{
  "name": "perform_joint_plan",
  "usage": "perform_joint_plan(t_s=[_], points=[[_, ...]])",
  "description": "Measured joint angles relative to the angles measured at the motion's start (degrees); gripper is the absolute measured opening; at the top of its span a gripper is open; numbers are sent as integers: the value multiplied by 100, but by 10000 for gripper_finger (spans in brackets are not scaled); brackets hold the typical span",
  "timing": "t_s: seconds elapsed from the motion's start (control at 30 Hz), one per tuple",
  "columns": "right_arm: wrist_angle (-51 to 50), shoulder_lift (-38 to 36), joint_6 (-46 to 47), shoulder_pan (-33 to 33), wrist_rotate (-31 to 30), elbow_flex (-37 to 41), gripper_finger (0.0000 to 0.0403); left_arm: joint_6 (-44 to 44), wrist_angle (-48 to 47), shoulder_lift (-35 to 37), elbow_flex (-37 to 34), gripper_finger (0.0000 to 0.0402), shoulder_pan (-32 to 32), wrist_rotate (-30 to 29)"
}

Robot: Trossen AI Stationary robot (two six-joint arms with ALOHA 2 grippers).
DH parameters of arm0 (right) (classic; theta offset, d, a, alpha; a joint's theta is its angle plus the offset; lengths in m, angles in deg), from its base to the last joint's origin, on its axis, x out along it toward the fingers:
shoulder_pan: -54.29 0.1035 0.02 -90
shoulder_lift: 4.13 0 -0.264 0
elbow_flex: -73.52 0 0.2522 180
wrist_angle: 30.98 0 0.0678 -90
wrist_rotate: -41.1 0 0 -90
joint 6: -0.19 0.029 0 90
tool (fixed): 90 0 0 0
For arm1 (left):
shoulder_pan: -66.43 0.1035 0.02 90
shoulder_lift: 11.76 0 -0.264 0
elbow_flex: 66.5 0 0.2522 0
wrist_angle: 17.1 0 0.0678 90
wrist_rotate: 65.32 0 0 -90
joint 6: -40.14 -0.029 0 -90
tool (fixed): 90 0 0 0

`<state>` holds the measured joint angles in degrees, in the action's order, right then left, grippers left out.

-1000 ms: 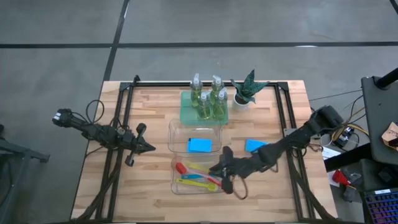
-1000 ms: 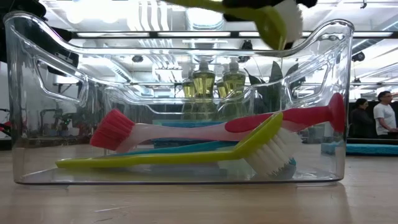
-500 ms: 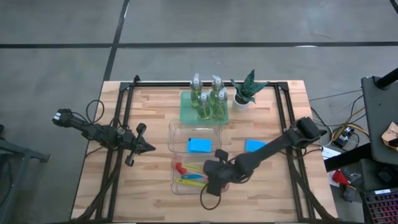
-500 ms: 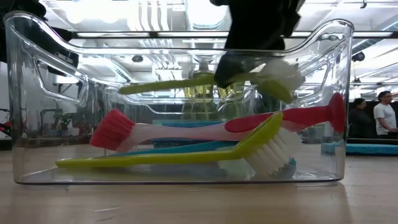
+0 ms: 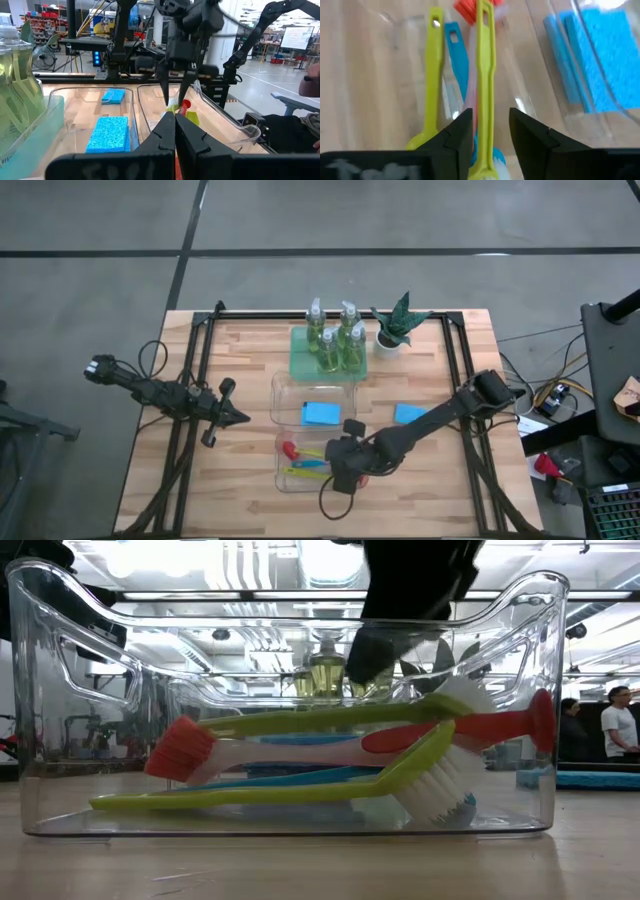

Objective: Pick & Place Kitchen Sink Supplies
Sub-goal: Put the blue sponge into the top transparent bin

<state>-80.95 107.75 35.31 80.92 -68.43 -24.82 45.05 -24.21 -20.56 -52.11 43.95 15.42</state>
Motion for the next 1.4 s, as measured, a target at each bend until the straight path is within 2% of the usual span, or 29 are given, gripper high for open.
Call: perform_joint_plan(t_s=[0.27, 0.57, 0.67, 0.8, 0.97, 1.03, 1.23, 1.4], points=[[-55, -505, -327, 171, -123, 16, 156, 0, -6, -4, 0, 3, 1, -2], [-313, -1001, -275, 772, -687, 69, 143, 0, -65, -22, 0, 3, -1, 0], [-679, -1097, -81, 1010, -1028, 90, 135, 1, -71, -35, 1, 3, 0, -2], [-1059, -1205, 173, 1294, -1069, 138, 128, 0, -78, -37, 0, 3, -1, -2], [-2047, -1213, 1006, 1533, -1103, 163, 123, 2, -107, -37, 0, 3, -1, -2], [-2330, -1203, 1382, 1625, -1310, 239, 124, 0, -127, -42, 0, 3, -1, -2], [-2951, -1258, 2145, 1866, -1455, 724, 143, 0, -124, -42, 0, 3, -1, -2], [-2955, -1258, 2439, 1874, -1384, 1314, 162, 1, -130, -42, 0, 3, 0, -2]])
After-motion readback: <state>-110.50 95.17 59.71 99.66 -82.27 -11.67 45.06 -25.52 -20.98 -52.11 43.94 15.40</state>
